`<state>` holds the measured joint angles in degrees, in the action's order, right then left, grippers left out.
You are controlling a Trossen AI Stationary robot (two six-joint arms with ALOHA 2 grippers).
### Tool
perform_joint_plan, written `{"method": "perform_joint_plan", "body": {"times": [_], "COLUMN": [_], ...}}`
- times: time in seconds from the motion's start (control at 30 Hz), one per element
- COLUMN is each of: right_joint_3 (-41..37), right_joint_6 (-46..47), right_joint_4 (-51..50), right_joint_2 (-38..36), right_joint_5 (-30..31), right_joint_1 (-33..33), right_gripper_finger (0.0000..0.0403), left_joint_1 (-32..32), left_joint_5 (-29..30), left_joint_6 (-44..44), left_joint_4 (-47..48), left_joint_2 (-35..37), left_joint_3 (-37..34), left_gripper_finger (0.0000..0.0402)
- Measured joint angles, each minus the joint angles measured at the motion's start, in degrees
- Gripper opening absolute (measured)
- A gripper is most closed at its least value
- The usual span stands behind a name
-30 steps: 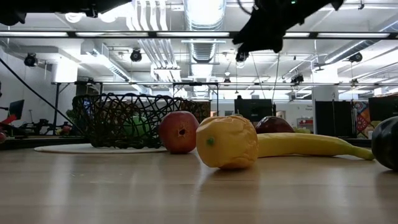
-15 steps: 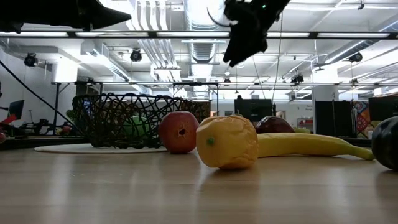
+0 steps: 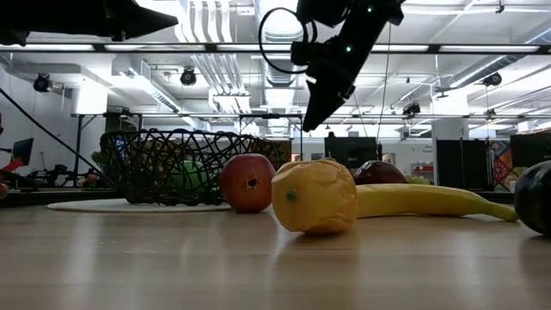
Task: Build produce basket
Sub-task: Put the green lemon into the woven basket
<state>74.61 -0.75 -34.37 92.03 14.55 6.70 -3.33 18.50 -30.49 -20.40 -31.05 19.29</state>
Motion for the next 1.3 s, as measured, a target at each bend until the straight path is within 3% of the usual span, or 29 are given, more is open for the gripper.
{"method": "perform_joint_plan", "body": {"times": [0.57,1.0,1.3], "right_joint_3": [-1.54,-5.57,-7.92], "right_joint_6": [2.27,3.76,3.75], "right_joint_4": [-1.35,0.34,3.65], "right_joint_2": [6.4,6.35,6.3], "right_joint_5": [1.97,1.92,2.16], "right_joint_1": [3.55,3.74,3.72], "right_gripper_finger": [0.0311,0.0307,0.0244], "left_joint_1": [0.0,0.0,0.0], "left_joint_5": [0.0,0.0,0.0], "left_joint_6": [-0.36,-0.44,-0.46], "left_joint_4": [-0.05,-0.11,-0.14], "left_joint_2": [0.12,0.24,0.24], "left_joint_3": [0.0,0.0,0.0], "left_gripper_finger": [0.001,0.001,0.001]}}
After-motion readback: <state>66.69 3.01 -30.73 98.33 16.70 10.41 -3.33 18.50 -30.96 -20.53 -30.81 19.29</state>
